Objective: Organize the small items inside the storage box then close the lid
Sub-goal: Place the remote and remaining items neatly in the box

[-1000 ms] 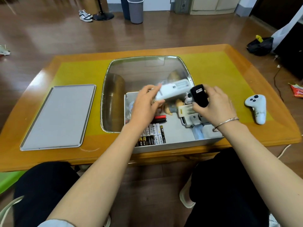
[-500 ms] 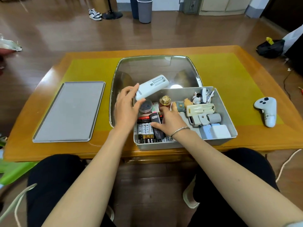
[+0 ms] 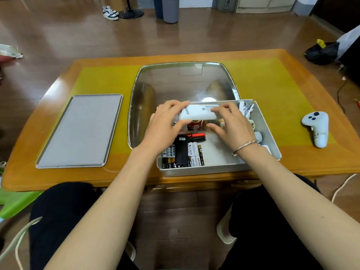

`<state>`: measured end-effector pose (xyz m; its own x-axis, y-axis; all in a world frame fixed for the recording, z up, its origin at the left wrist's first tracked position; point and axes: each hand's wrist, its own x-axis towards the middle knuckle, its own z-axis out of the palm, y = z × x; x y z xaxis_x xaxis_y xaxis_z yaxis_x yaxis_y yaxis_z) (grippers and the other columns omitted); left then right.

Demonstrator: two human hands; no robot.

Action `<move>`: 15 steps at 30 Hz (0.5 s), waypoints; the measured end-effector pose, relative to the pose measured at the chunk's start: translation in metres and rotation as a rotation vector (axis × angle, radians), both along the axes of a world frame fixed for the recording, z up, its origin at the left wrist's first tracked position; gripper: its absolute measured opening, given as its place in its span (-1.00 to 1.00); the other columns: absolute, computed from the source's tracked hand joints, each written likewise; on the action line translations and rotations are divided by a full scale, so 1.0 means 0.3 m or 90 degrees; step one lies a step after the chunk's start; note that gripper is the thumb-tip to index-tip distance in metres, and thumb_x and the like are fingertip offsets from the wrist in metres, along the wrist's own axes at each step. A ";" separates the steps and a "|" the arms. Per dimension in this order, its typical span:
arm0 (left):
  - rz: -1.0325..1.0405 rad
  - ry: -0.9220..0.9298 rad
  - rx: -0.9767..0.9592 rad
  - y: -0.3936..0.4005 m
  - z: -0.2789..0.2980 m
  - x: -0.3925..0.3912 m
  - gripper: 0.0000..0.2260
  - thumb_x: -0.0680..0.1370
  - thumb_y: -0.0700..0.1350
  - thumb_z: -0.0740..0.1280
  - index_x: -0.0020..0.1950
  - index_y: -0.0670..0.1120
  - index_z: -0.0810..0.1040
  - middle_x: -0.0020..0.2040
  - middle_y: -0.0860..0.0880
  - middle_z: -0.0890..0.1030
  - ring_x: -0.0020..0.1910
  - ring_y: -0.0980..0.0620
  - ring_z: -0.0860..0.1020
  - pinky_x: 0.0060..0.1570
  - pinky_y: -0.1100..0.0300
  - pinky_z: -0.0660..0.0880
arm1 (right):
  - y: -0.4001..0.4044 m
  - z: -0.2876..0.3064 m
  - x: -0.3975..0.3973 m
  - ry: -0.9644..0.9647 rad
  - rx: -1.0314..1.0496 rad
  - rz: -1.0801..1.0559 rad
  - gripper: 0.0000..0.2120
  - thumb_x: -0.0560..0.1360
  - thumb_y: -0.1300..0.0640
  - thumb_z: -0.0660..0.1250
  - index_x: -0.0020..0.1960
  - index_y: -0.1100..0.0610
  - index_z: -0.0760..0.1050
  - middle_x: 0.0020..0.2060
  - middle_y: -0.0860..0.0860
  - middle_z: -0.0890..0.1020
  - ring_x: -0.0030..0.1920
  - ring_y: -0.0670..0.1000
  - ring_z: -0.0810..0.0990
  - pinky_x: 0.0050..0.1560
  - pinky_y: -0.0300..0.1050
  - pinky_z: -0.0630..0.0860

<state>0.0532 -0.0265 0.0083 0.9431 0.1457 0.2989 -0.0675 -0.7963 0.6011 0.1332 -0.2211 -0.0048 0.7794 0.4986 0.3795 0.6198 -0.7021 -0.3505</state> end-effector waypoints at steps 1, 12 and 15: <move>-0.018 -0.005 0.002 -0.015 0.005 0.003 -0.59 0.55 -0.05 0.34 0.40 0.04 0.41 0.26 0.06 0.44 0.23 0.10 0.34 0.30 -0.02 0.31 | -0.008 0.002 0.000 -0.007 0.011 0.003 -0.64 0.44 0.08 0.42 0.19 0.15 0.51 0.09 0.11 0.50 0.00 0.14 0.54 -0.16 -0.02 0.50; -0.070 0.053 -0.274 -0.125 -0.007 0.040 -0.37 0.58 -0.06 0.31 0.54 -0.02 0.05 0.25 0.04 0.42 0.17 0.21 0.42 0.14 0.25 0.43 | -0.057 -0.037 0.000 0.032 0.131 0.037 -0.83 0.55 0.20 0.26 0.10 0.21 0.55 -0.11 0.12 0.61 -0.14 0.11 0.54 -0.15 -0.23 0.32; -0.076 0.081 -0.265 -0.158 -0.051 0.053 -0.70 0.61 -0.12 0.25 0.34 -0.10 0.41 0.13 0.03 0.58 0.00 0.29 0.52 0.10 0.27 0.48 | -0.073 -0.042 0.004 0.126 0.150 0.077 -0.79 0.55 0.21 0.27 0.16 0.18 0.53 -0.07 0.05 0.65 -0.23 -0.09 0.53 -0.20 -0.35 0.32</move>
<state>0.0692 -0.0739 -0.0069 0.9861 0.1167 0.1186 -0.0494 -0.4753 0.8784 0.1342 -0.2430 -0.0174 0.7901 0.5082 0.3428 0.5974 -0.5130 -0.6164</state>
